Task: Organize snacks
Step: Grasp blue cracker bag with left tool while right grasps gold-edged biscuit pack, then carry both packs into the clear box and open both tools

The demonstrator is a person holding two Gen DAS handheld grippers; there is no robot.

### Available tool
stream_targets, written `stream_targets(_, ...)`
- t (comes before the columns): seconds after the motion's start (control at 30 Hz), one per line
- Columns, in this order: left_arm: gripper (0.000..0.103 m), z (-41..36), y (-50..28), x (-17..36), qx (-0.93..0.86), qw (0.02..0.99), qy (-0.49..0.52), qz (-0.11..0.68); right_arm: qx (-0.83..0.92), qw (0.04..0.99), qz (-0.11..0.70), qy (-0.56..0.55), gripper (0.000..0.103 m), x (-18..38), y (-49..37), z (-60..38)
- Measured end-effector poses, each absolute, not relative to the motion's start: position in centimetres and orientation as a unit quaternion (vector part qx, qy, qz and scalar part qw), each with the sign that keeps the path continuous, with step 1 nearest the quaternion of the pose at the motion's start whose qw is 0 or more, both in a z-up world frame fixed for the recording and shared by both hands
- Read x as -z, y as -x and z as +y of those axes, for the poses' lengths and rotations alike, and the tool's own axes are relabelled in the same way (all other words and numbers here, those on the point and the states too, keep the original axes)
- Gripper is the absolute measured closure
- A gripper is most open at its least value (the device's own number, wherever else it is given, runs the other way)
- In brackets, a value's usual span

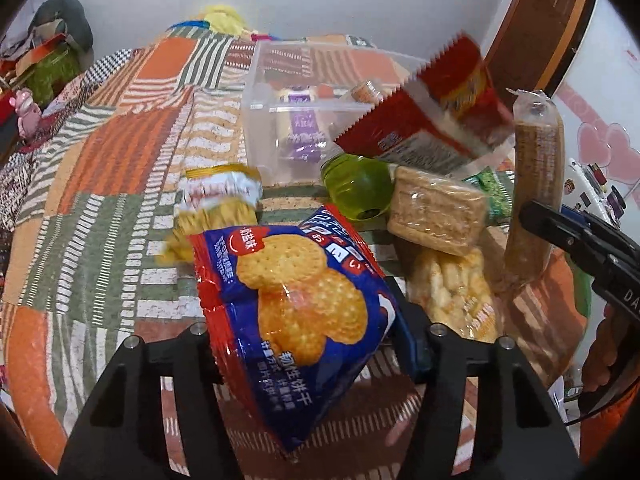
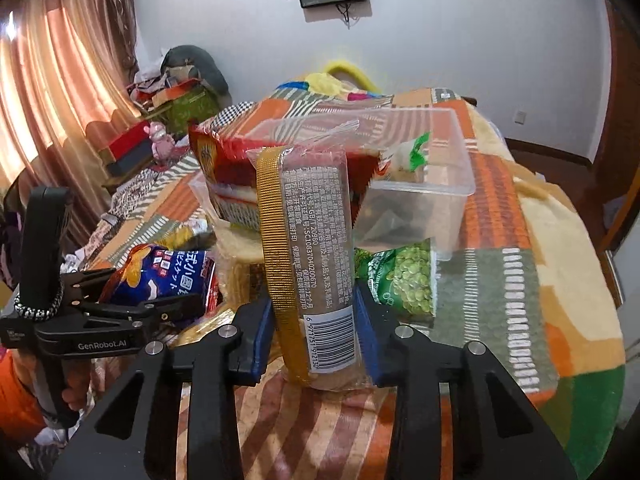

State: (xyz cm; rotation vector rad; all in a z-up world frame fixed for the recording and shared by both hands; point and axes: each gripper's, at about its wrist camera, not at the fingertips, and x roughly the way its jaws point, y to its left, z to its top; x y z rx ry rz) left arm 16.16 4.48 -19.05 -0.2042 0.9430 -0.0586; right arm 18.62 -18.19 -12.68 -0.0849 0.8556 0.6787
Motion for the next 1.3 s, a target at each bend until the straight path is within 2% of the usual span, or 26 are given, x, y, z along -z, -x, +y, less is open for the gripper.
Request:
stream_targets(0.37, 0.043, 5.3, -15.2, 12.5, 0.038, 0.915, 0.100, 0.388, -0.311, 0.876, 0.367, 0.029, 0.069, 9.1, -18.5, -19.8)
stream_targets(0.7, 0.043, 5.8, -18.8, 7.7, 0.041, 0.938, 0.088, 0.333, -0.296, 0.900, 0.320, 0.016, 0.069, 5.9, -21.0, -19.6)
stream_targets(0.9, 0.043, 6.0, -22.3, 7.5, 0.039, 0.942, 0.083, 0.324, -0.276, 0.909, 0.310, 0.020, 0.069, 5.6, -23.4, -19.4)
stream_targets(1.3, 0.043, 7.3, -29.3, 11.8, 0.019, 0.925, 0.076, 0.372, -0.244, 0.902, 0.354, 0.035, 0.069, 8.2, -27.6, -18.7)
